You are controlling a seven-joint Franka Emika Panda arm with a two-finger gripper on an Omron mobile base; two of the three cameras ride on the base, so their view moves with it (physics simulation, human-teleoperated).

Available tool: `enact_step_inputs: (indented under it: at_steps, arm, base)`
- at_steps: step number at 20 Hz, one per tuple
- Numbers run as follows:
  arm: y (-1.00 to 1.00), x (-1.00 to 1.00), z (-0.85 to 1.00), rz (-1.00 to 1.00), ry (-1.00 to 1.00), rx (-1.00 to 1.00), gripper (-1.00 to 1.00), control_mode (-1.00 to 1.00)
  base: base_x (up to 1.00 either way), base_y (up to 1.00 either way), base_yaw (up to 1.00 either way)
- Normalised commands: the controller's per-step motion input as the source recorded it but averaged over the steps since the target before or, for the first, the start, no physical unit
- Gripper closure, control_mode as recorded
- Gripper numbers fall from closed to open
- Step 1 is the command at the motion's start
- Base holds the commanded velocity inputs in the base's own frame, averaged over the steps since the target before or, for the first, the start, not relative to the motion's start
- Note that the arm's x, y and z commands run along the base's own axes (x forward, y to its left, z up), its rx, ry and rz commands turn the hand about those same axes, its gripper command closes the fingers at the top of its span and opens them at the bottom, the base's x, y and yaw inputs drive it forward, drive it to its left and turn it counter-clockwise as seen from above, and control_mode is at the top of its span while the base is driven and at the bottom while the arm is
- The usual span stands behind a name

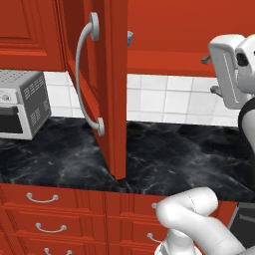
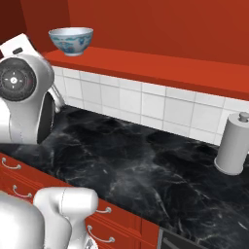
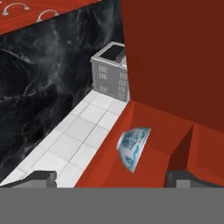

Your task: Move the bowls from the cabinet to the plates on the dining table.

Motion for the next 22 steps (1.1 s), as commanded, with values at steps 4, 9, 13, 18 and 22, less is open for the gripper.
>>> enact_step_inputs:
  at_steps: [4,9,13,18,22]
  arm:
    - [0.18,0.36,0.14,0.1,-0.06,0.0,-1.0,-1.0]
    - [0.26,0.39,0.11,0.07,-0.06,0.0,-1.0,-1.0]
    - [0.25,0.5,0.09,0.01,-0.01,0.0,-1.0,-1.0]
    - [0.18,0.56,0.14,0.0,0.04,0.0,-1.0,-1.0]
    - [0.15,0.55,0.09,0.0,0.08,0.0,-1.0,-1.0]
  base:
    - [0.0,0.0,0.0]
    - [0.0,0.0,0.0]
    - [0.0,0.0,0.0]
    - [0.0,0.0,0.0]
    - [0.0,0.0,0.0]
